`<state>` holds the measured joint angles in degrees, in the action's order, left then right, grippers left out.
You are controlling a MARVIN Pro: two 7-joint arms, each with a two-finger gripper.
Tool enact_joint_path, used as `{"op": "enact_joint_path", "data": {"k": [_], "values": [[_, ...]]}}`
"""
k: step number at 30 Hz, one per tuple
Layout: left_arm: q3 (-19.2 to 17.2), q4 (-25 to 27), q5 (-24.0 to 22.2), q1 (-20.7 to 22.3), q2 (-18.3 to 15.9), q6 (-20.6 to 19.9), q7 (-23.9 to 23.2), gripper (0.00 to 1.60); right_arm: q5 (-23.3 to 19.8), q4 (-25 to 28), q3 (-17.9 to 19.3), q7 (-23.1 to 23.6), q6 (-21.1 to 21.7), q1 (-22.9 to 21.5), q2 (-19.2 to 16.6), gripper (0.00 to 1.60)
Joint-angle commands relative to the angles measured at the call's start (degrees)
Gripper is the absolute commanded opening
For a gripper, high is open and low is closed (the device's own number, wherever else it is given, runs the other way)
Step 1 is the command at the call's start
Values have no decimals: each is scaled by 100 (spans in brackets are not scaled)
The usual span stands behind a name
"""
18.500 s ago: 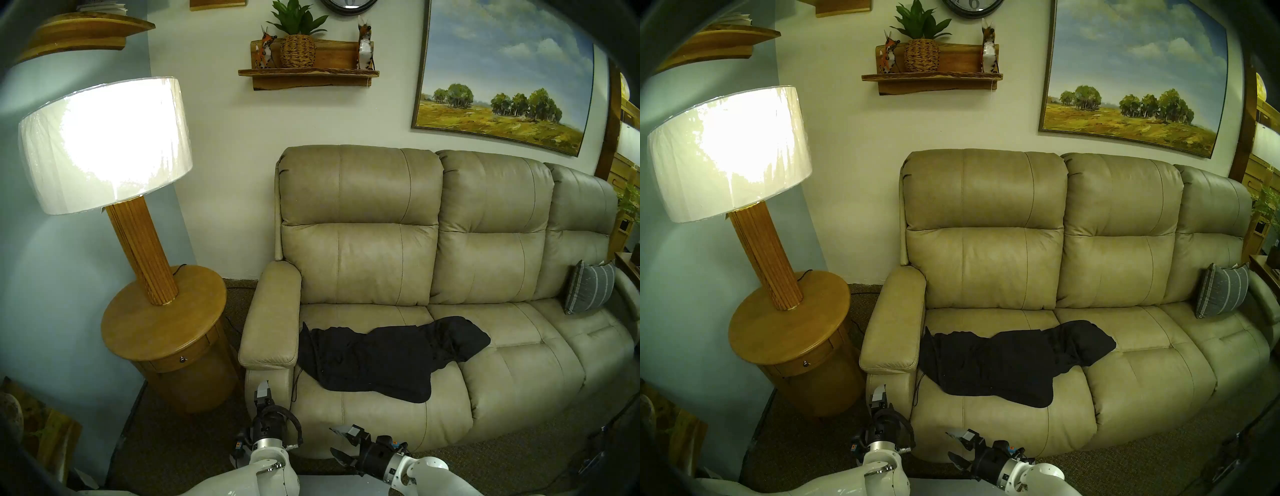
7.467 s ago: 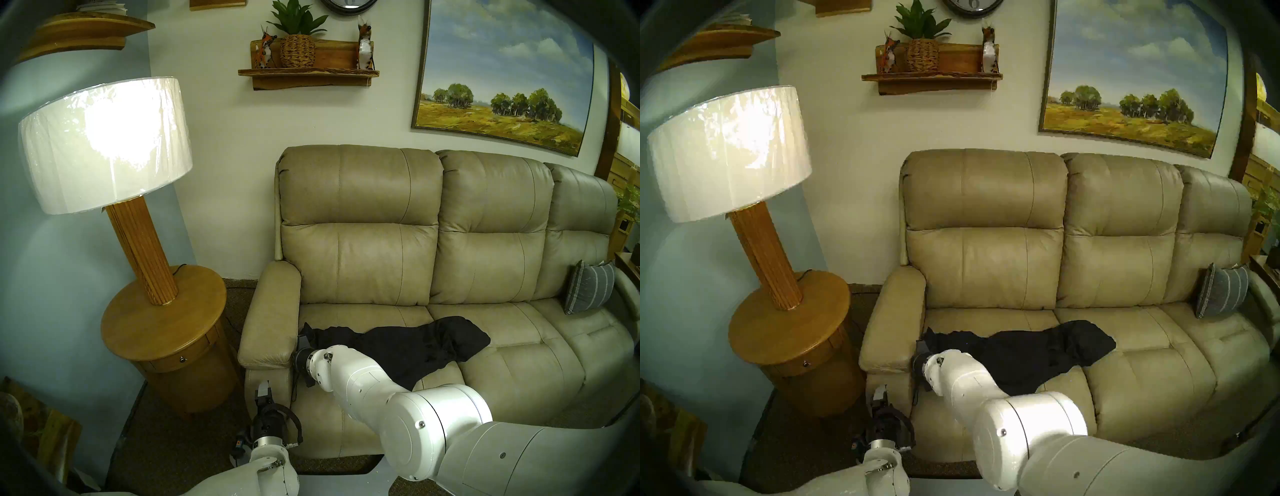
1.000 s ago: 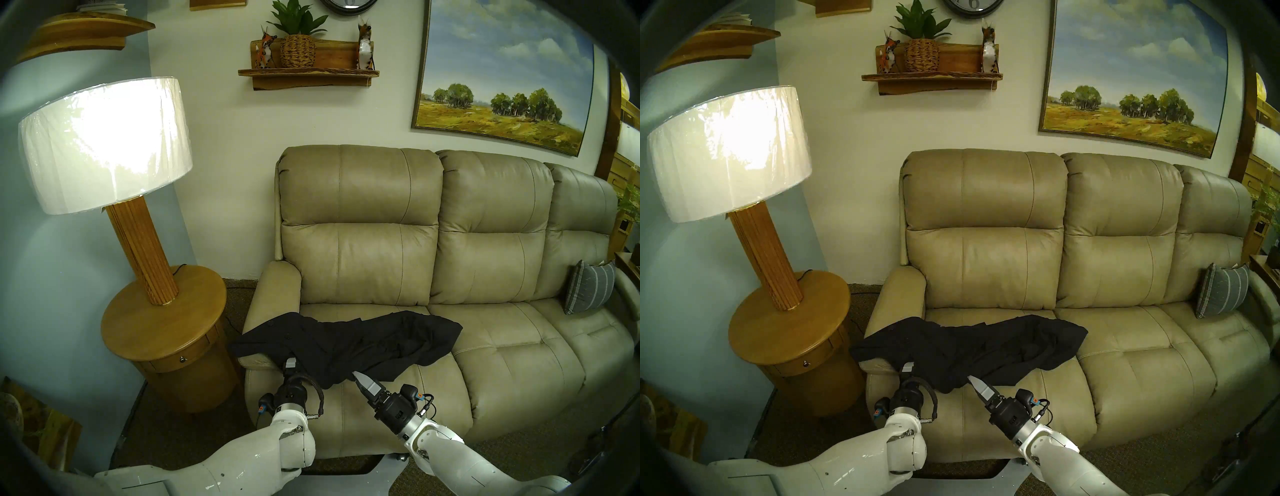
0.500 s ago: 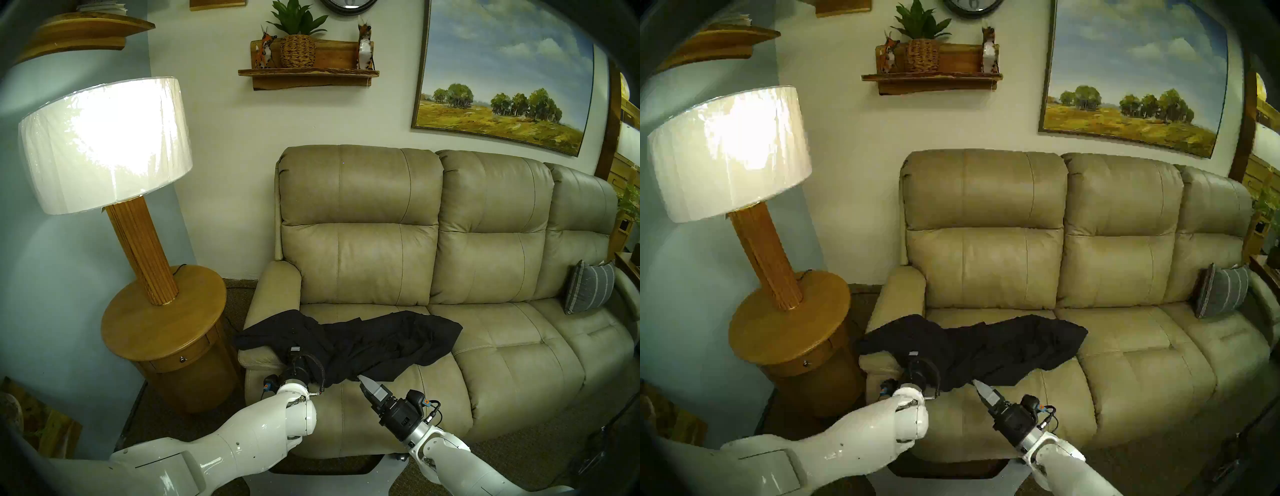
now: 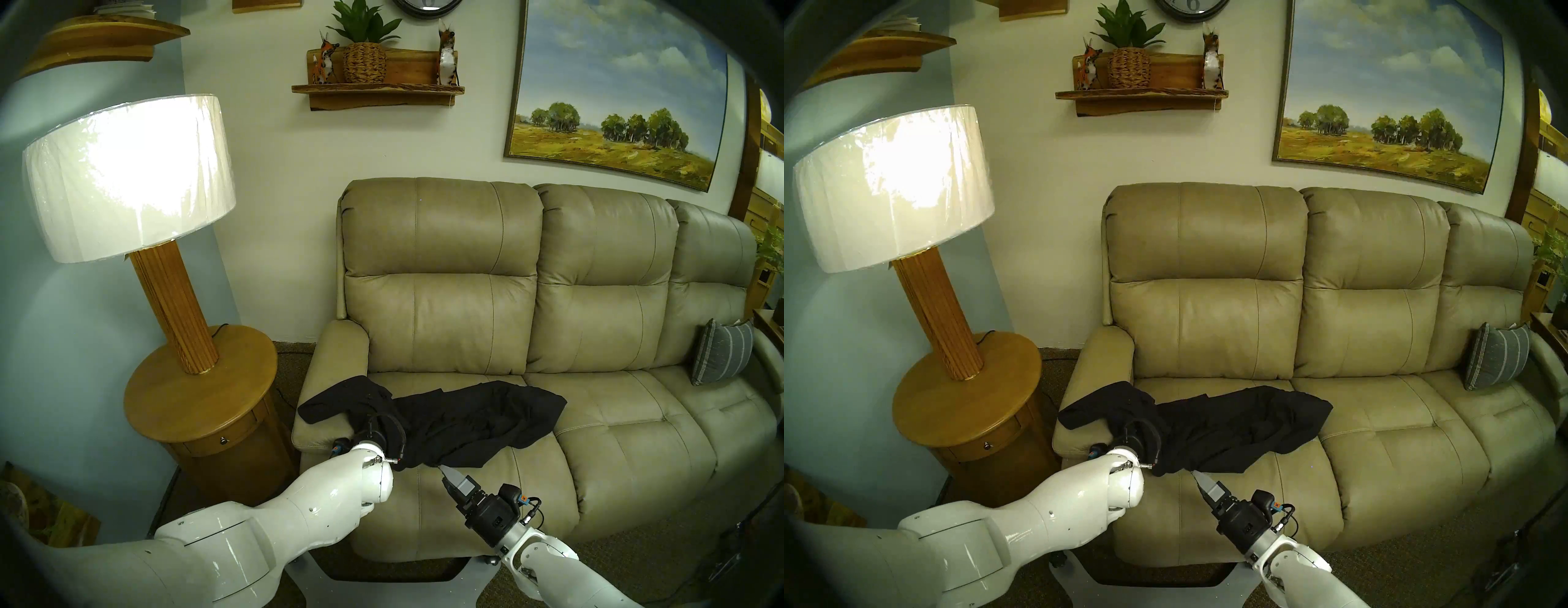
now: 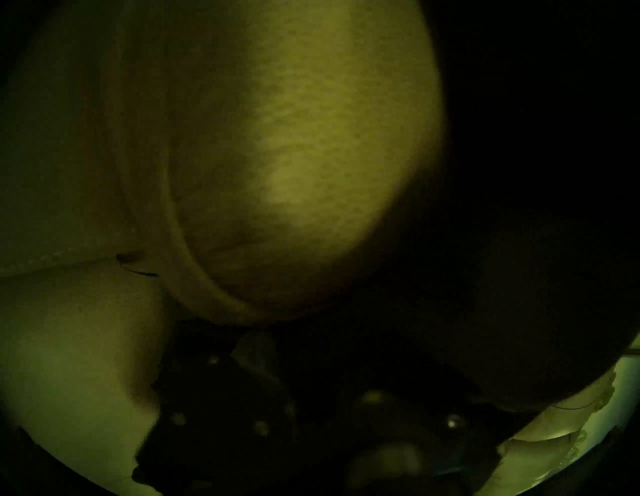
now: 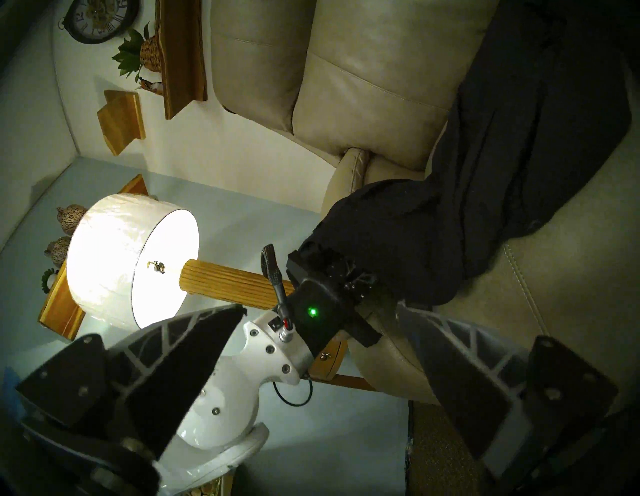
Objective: Drape jacket on sofa arm
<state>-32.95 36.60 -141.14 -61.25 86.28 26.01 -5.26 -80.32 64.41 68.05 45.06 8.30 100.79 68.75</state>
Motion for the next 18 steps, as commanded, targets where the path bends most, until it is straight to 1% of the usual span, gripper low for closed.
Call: {"op": "enact_joint_path", "data": {"k": [1,3,7,9,10,14,15,18], "values": [[-573,95,-102,648,-19,156,-164,0,-36,287,-4,-188,31,38,59,160],[-751,-18,-229,729,-71,200,-202,0,-43,334,4,-296,51,62,61,160],[-1211,-55,-501,595,-205,312,-473,0,-54,390,18,-507,88,89,75,160],[-1386,-133,-594,519,-243,469,-670,0,-60,418,26,-590,103,98,80,160],[-1523,-139,-707,468,-276,473,-725,0,-61,432,28,-625,114,100,82,160],[-1885,-285,-958,292,-403,584,-1027,0,-62,484,32,-742,151,111,87,160],[-1927,-317,-982,240,-433,609,-1101,0,-60,486,30,-758,157,112,91,160],[-2180,-403,-1171,-13,-494,622,-1363,0,-64,482,29,-848,186,119,106,160]]}}
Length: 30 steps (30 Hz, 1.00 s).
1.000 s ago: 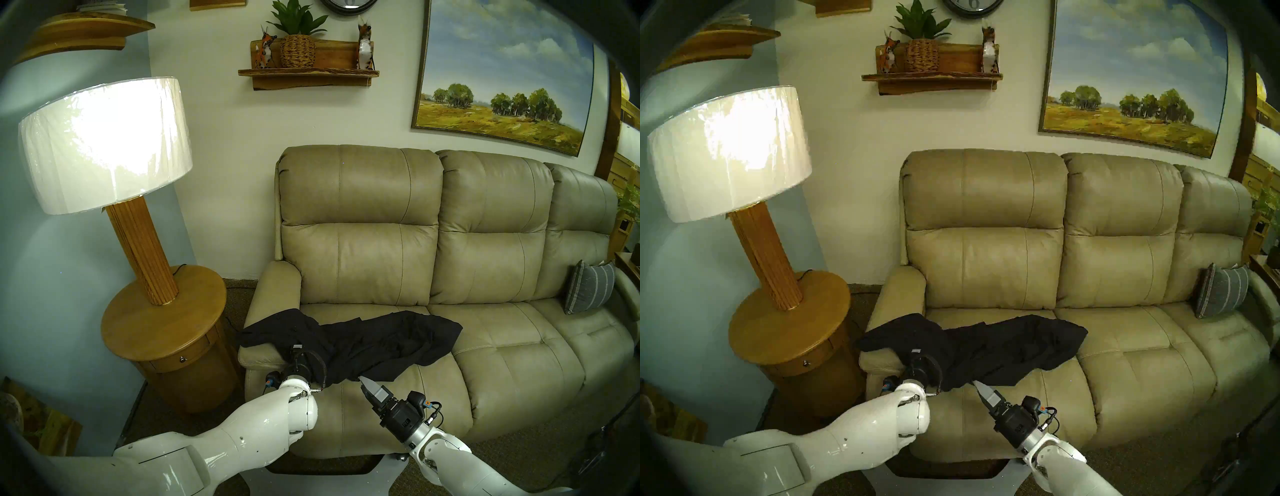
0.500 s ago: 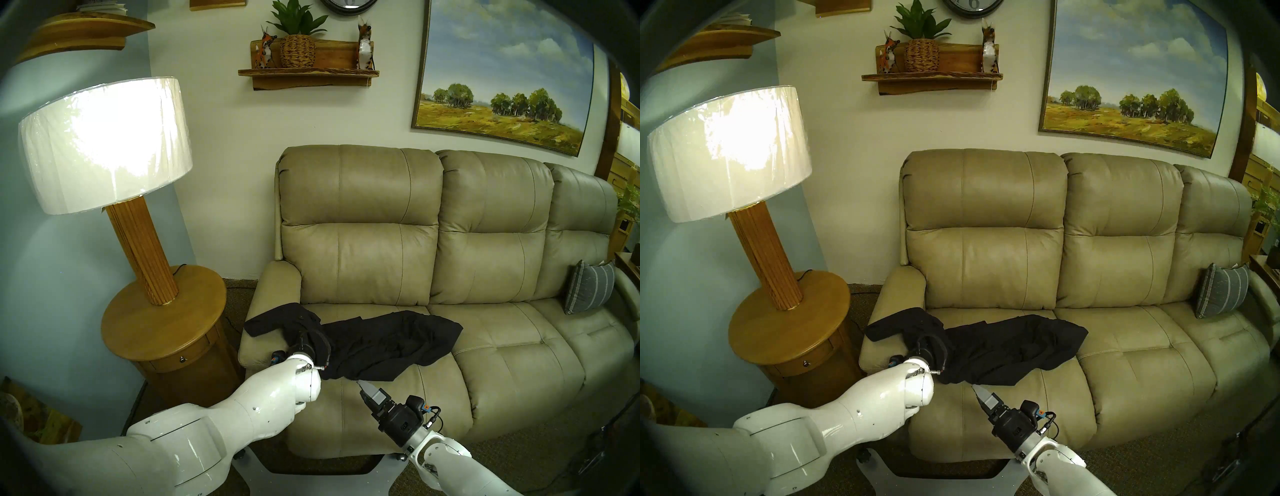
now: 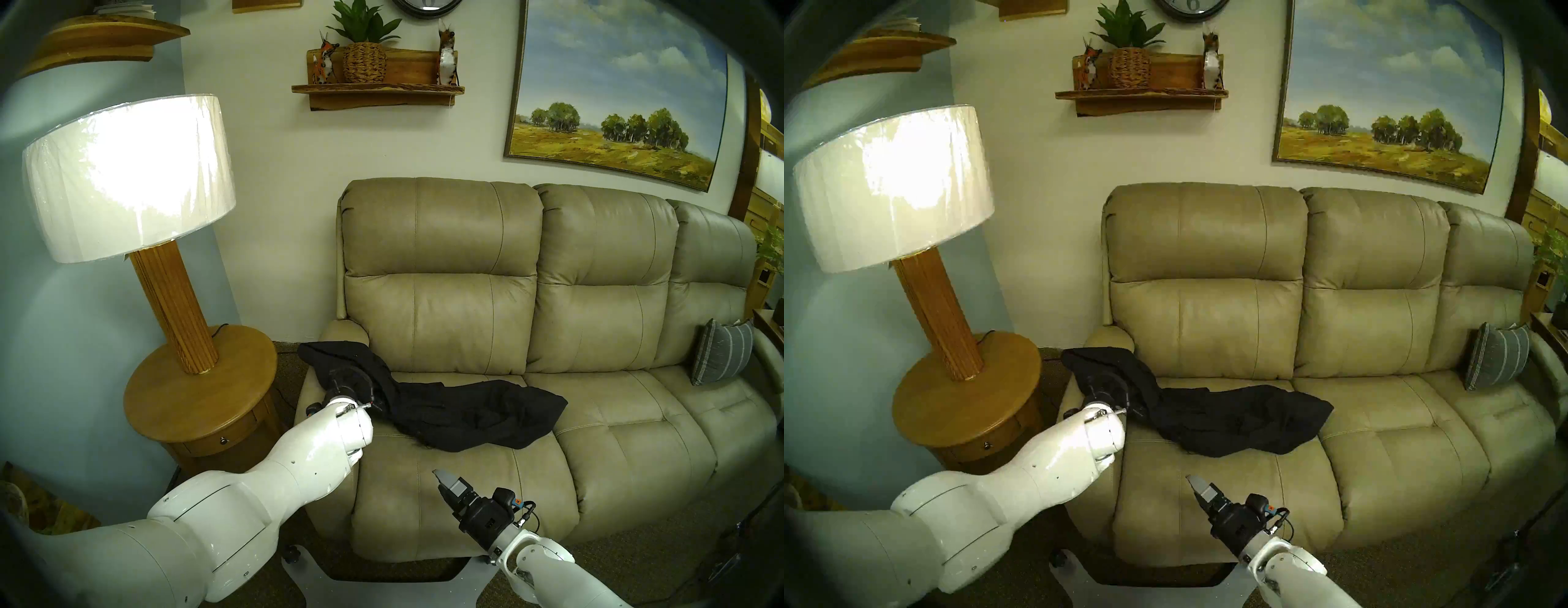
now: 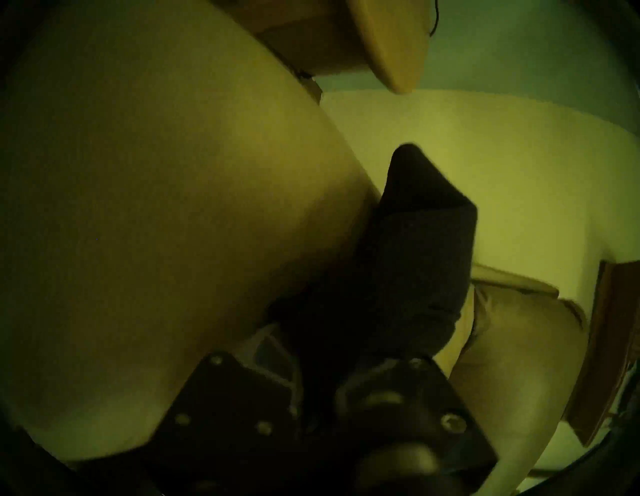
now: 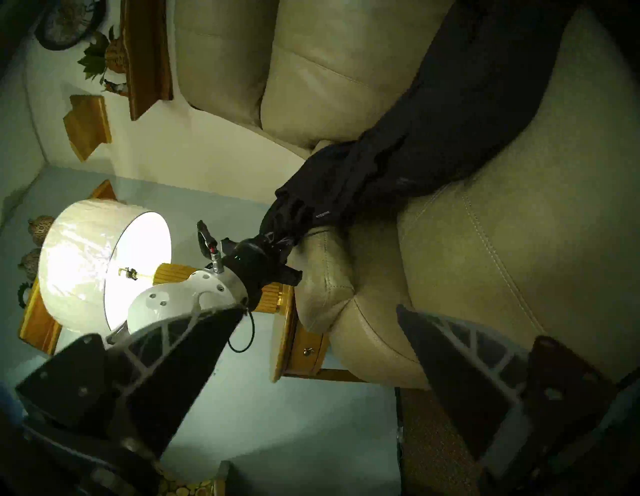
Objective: Drape jacket on sofa arm
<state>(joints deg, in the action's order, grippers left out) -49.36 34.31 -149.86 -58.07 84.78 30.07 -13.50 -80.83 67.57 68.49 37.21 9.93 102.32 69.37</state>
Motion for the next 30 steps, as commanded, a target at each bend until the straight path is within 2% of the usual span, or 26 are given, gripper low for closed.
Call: {"op": "enact_joint_path", "data": {"k": [1,9,15,19,22,27,30], "values": [[-601,-187,-342,-408,-359,216,-618,0,-12,159,-14,-88,28,-37,49,160],[-1178,-287,-708,-903,-509,145,-1180,0,7,167,-43,-282,97,-98,107,160],[-1529,-90,-958,-1199,-605,-142,-1420,0,12,168,-67,-435,138,-138,141,160],[-1554,99,-1019,-1455,-685,-508,-1391,0,1,185,-70,-545,153,-149,144,160],[-1523,118,-1098,-1556,-746,-917,-1116,0,-11,189,-68,-620,167,-162,151,160],[-1582,-237,-1214,-1526,-751,-1479,-975,0,-12,189,-80,-723,184,-188,172,160],[-1601,-438,-1252,-1515,-770,-1654,-887,0,-17,179,-76,-737,181,-186,173,160]]}}
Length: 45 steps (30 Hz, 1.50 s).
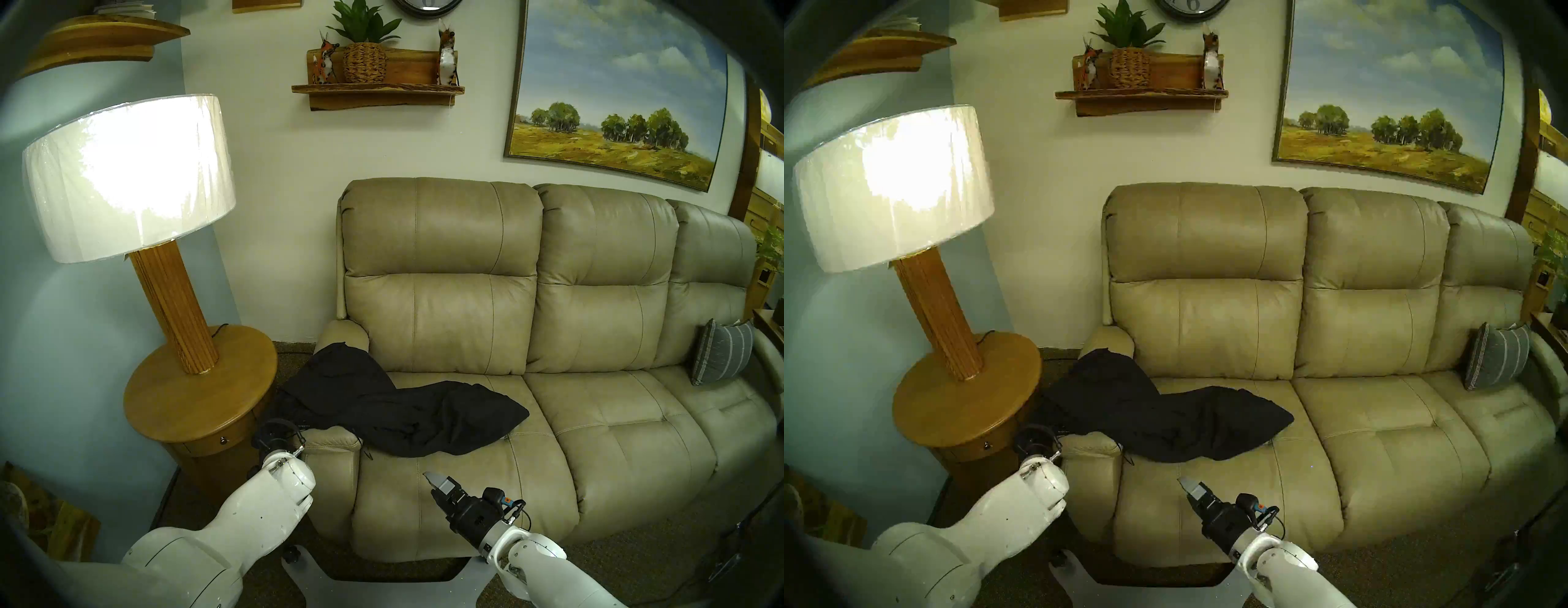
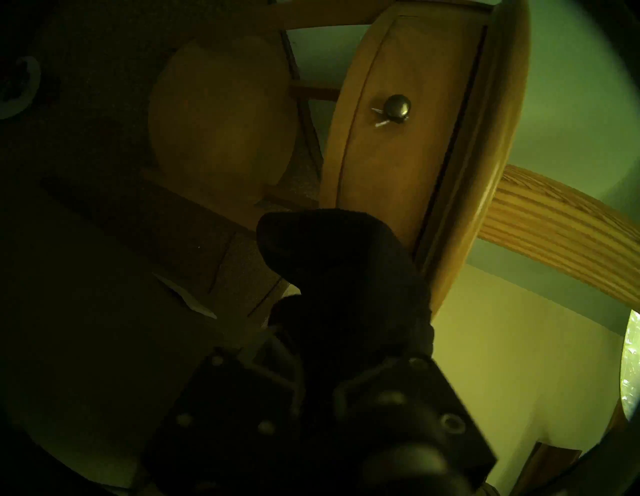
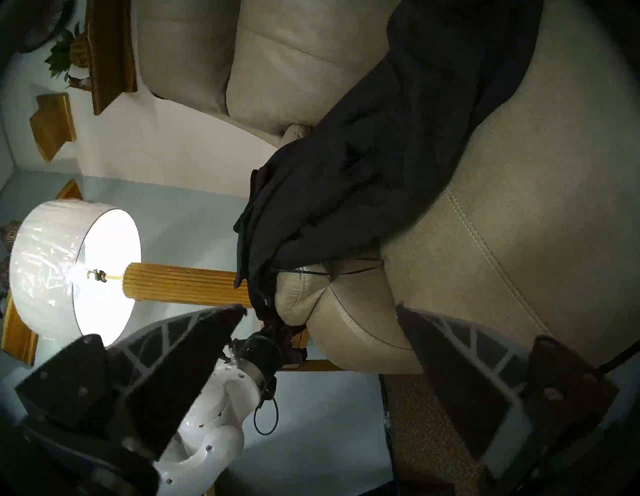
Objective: Drape jacket on sofa arm
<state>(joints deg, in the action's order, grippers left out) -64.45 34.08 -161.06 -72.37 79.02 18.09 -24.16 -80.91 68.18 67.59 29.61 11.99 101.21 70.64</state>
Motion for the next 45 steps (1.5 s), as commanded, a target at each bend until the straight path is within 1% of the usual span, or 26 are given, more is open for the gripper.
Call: {"op": "enact_joint_path", "data": {"k": [1,7,11,15,19,27,28,29,30,31,32,33,34,35,38,39,41,43,44,45], "values": [[-127,-508,-165,-81,-198,-496,206,0,-14,114,19,18,-27,-68,42,160],[-200,-1104,-251,47,-192,-869,438,0,-36,131,31,18,-25,-17,15,160],[-164,-1552,-253,259,-85,-1139,649,0,-34,138,26,18,-31,6,13,160],[-112,-1944,-223,494,65,-1210,779,0,-36,134,23,6,-38,11,15,160],[-87,-2088,-213,587,133,-1266,903,0,-31,96,12,-2,-41,3,20,160],[-29,-2287,-201,710,185,-1395,952,0,-16,2,-15,-26,-34,-64,53,160],[-23,-2312,-202,723,189,-1421,943,18,-11,-18,-24,-32,-30,-81,60,160],[-21,-2331,-204,732,191,-1449,939,56,0,-33,-35,-39,-25,-97,61,160],[-20,-2374,-205,752,192,-1496,905,89,6,-64,-50,-38,-21,-121,71,160],[-20,-2374,-205,752,192,-1496,905,89,6,-64,-50,-38,-21,-121,71,160],[-19,-2385,-203,756,192,-1521,878,107,13,-81,-59,-40,-20,-133,74,160],[-18,-2402,-201,762,197,-1544,851,140,17,-99,-66,-39,-23,-145,77,160],[8,-2394,-172,740,201,-1630,752,154,17,-110,-73,-32,-24,-153,77,160],[21,-2389,-157,721,209,-1690,689,160,17,-118,-79,-26,-25,-159,77,160],[76,-2385,-98,628,282,-1860,425,160,18,-145,-93,-5,-29,-177,76,160],[125,-2378,-49,553,338,-1933,258,160,19,-157,-99,7,-31,-184,76,160],[160,-2338,-8,456,404,-1922,81,160,19,-161,-102,11,-33,-187,76,160],[172,-2326,3,409,432,-1929,7,160,19,-164,-103,13,-33,-189,76,160],[211,-2292,42,293,488,-1888,-146,160,19,-165,-105,12,-34,-189,76,160],[211,-2292,42,293,488,-1888,-146,160,19,-165,-105,12,-34,-189,76,160]]}}
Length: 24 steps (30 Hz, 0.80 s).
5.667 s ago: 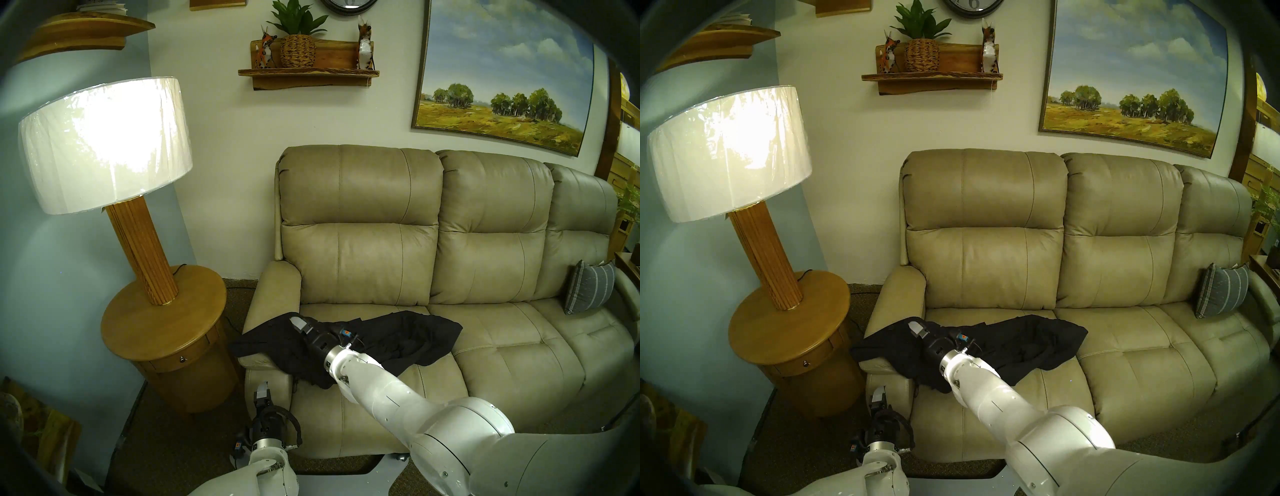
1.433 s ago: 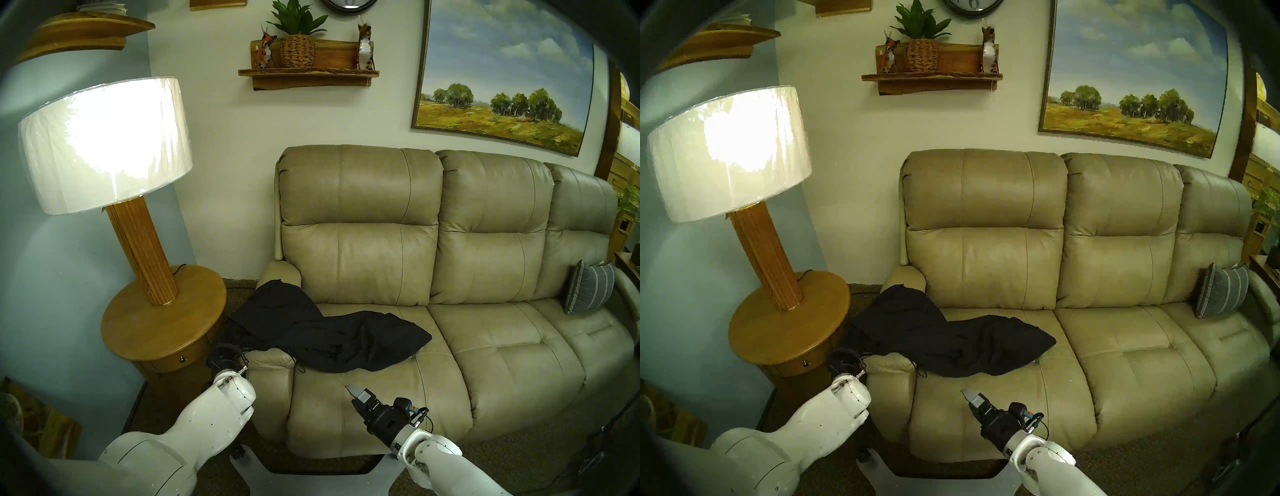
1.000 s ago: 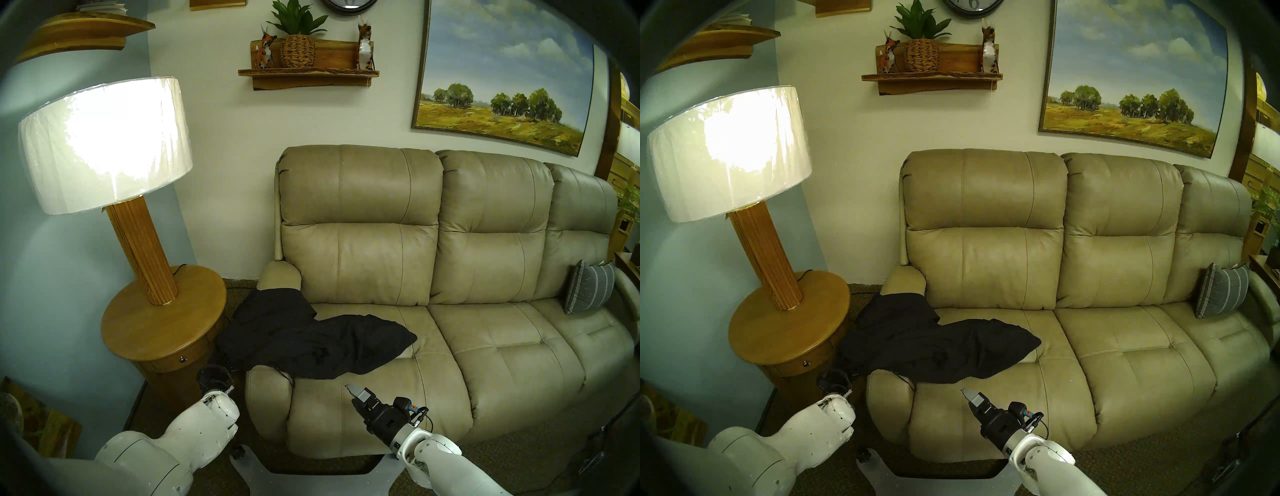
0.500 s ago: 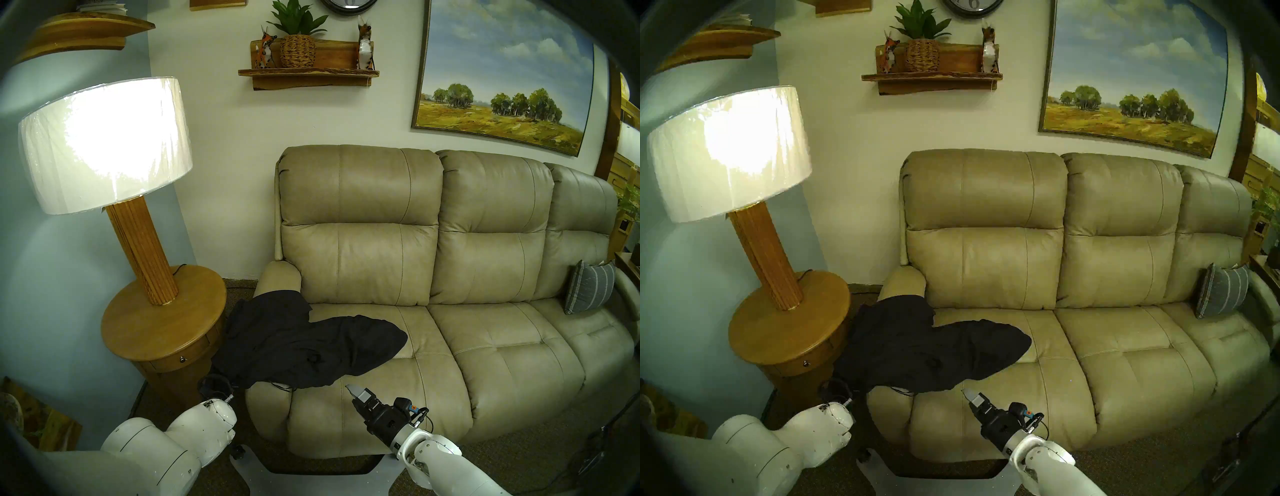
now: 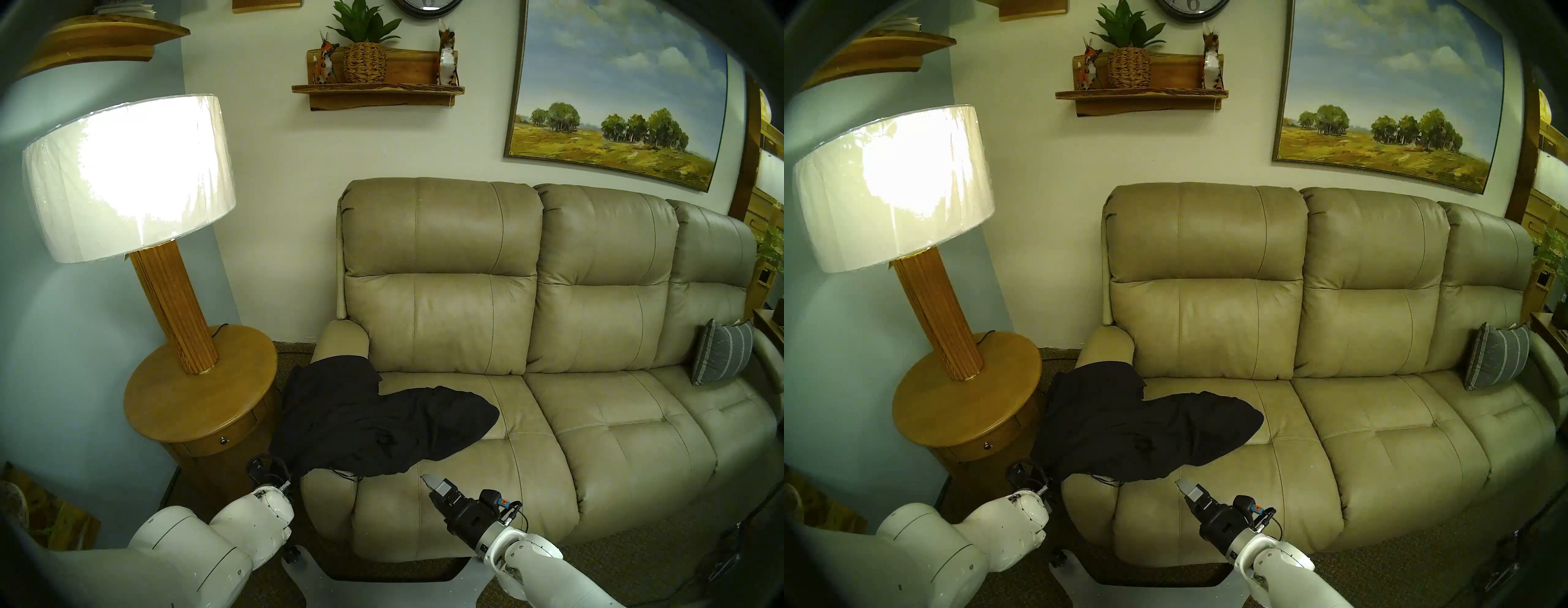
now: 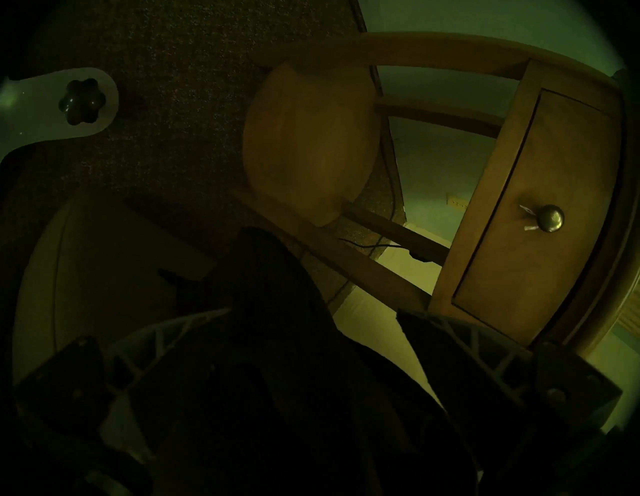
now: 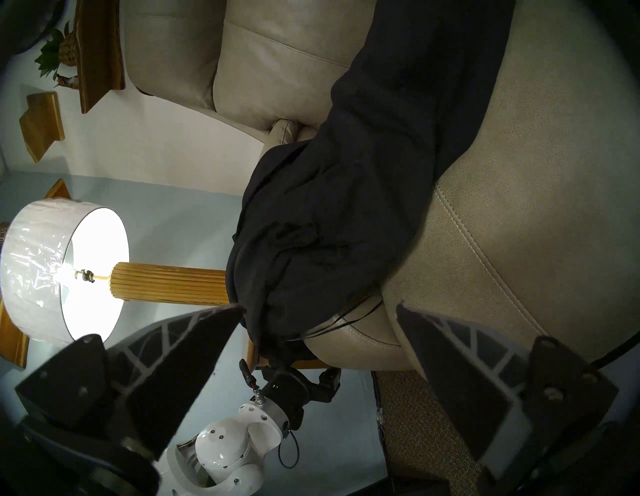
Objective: Drape jacket on sofa arm
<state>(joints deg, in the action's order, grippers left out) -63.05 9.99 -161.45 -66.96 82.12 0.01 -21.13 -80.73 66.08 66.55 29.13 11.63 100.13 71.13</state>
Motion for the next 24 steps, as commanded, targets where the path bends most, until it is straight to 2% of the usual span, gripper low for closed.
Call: {"op": "enact_joint_path", "data": {"k": [1,7,13,18,24], "values": [[87,138,95,-327,191,-108,-508,160,1,45,-1,58,1,-82,27,160],[170,115,166,-732,309,-81,-808,160,3,42,-2,51,-1,-84,28,160],[281,179,284,-1098,493,-94,-1343,160,7,34,-4,41,-3,-87,30,160],[517,378,494,-1258,789,-258,-1716,160,12,22,-6,32,-6,-92,32,160],[887,745,769,-1310,889,-325,-2044,160,18,4,-9,23,-8,-96,34,160]]}}
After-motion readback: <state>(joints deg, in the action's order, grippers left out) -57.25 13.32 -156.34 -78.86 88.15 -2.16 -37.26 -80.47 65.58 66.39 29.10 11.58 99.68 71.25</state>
